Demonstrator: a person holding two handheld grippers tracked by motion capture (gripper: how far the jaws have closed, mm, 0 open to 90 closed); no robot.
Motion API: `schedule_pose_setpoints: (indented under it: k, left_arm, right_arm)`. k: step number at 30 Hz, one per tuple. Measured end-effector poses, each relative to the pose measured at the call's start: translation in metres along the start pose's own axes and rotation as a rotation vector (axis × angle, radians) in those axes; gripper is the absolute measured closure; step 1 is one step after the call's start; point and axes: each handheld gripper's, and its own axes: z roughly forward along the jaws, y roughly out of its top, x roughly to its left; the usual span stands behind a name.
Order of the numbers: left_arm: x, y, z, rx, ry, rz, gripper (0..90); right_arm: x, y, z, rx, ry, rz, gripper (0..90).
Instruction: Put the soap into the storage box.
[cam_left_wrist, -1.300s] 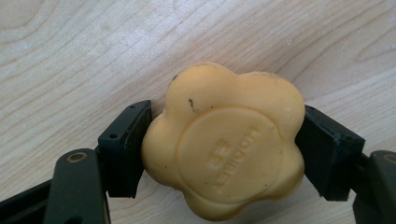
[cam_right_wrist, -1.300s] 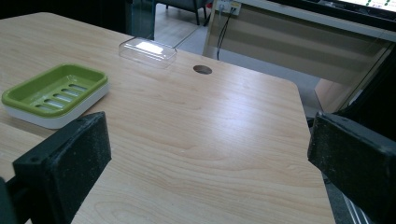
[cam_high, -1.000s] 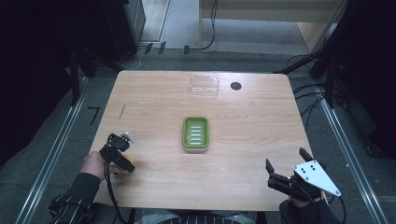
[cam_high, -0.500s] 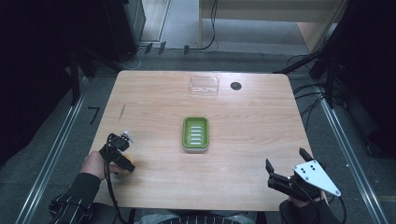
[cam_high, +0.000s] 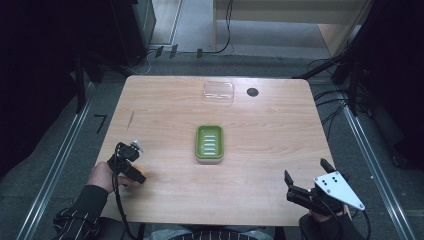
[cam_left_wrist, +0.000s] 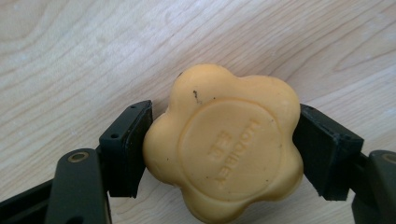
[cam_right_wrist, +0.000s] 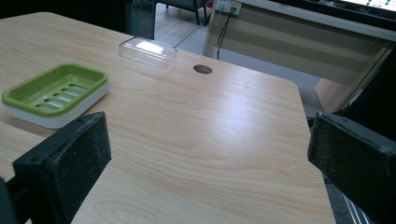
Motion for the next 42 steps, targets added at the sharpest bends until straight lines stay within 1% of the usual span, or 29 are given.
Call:
schedule_pose_setpoints:
  k: [3, 4, 9, 13, 16, 23, 24, 28, 32, 39, 42]
  left_arm:
    - [-0.002, 0.001, -0.003, -0.015, -0.002, 0.008, 26.8]
    - [-0.002, 0.001, -0.004, -0.012, -0.001, 0.013, 26.9]
    - [-0.003, 0.002, -0.008, -0.039, -0.011, 0.012, 26.9]
    - [-0.004, 0.004, -0.011, -0.041, -0.014, 0.022, 27.0]
    - [-0.005, 0.005, -0.014, -0.056, -0.015, 0.026, 27.0]
    - [-0.008, 0.012, -0.018, -0.063, -0.012, 0.044, 27.1]
    - [-0.008, 0.013, -0.018, -0.072, -0.010, 0.044, 27.1]
    - [-0.008, 0.015, -0.019, -0.070, -0.013, 0.052, 27.2]
    - [-0.009, 0.016, -0.019, -0.074, -0.017, 0.049, 27.2]
    - [-0.010, 0.021, -0.020, -0.078, -0.014, 0.062, 27.2]
    - [-0.012, 0.023, -0.020, -0.071, -0.018, 0.070, 27.3]
  right_arm:
    - [0.000, 0.000, 0.000, 0.000, 0.000, -0.001, 0.0]
    - [0.000, 0.000, 0.000, 0.000, 0.000, -0.001, 0.0]
    - [0.000, 0.000, 0.000, 0.001, -0.001, 0.000, 0.0]
    - [0.000, 0.000, 0.000, 0.000, -0.001, -0.003, 0.0]
    - [0.000, 0.000, 0.000, 0.000, -0.001, -0.003, 0.0]
    - [0.000, 0.000, 0.000, 0.000, -0.003, -0.001, 0.0]
    - [0.000, 0.000, 0.000, 0.001, -0.002, 0.000, 0.0]
    - [0.000, 0.000, 0.000, 0.001, -0.003, -0.001, 0.0]
    - [0.000, 0.000, 0.000, 0.001, -0.003, 0.000, 0.0]
    - [0.000, 0.000, -0.001, 0.002, -0.004, -0.001, 0.0]
    - [0.000, 0.000, -0.001, 0.002, -0.005, -0.001, 0.0]
